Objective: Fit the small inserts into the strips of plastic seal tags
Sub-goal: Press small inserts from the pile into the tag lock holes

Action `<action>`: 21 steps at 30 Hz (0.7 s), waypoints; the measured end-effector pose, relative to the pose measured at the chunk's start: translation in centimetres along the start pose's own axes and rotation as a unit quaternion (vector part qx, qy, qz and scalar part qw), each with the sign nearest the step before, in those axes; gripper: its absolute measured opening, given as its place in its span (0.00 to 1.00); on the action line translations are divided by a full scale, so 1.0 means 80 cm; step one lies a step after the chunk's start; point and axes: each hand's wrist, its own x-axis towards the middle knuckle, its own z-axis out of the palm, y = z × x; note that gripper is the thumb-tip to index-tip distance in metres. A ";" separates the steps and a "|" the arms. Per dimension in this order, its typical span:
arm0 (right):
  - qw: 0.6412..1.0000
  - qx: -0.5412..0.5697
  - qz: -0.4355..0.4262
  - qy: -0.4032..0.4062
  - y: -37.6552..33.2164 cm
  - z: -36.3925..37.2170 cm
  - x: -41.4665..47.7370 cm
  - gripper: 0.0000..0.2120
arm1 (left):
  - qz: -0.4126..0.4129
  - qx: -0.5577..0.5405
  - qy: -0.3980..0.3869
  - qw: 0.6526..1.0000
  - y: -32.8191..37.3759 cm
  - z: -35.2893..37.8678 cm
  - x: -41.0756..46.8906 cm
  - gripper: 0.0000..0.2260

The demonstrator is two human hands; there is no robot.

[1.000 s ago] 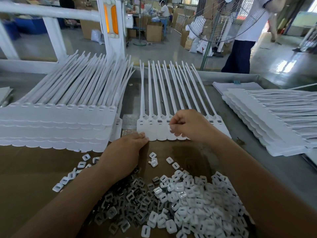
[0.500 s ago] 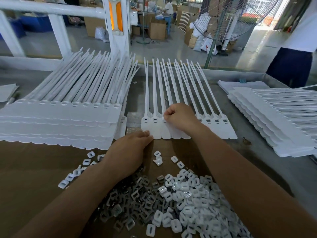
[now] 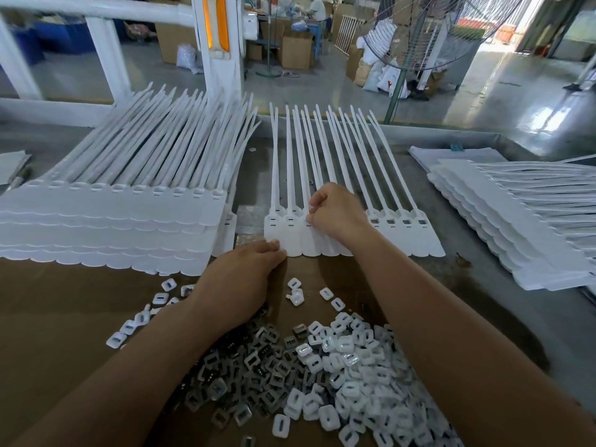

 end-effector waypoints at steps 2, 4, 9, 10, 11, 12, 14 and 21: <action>1.000 0.001 0.011 -0.008 -0.005 -0.001 0.004 0.12 | -0.003 -0.001 0.001 1.000 0.000 -0.001 -0.001 0.24; 0.999 0.006 0.025 -0.026 -0.008 -0.003 0.007 0.14 | -0.006 -0.002 0.002 1.000 0.000 0.000 -0.002 0.24; 0.999 0.014 0.031 -0.029 -0.002 -0.006 0.008 0.11 | -0.003 -0.001 0.007 1.000 -0.001 0.000 -0.001 0.24; 0.999 0.014 0.026 -0.026 -0.001 -0.005 0.006 0.10 | -0.003 0.000 0.007 1.000 -0.001 0.000 -0.001 0.24; 1.000 0.011 0.018 -0.022 0.000 -0.004 0.004 0.10 | -0.003 0.000 0.006 1.000 -0.001 0.000 -0.001 0.24; 1.000 0.009 0.009 -0.019 0.001 -0.002 0.003 0.11 | -0.003 0.000 0.006 1.000 -0.001 0.001 -0.001 0.24; 1.000 0.008 -0.005 -0.012 0.003 -0.002 0.000 0.13 | -0.003 0.000 0.006 1.000 -0.002 0.001 -0.001 0.24; 1.000 0.009 -0.022 -0.016 0.004 -0.003 -0.005 0.07 | 0.000 0.002 0.007 1.000 -0.003 0.002 -0.002 0.24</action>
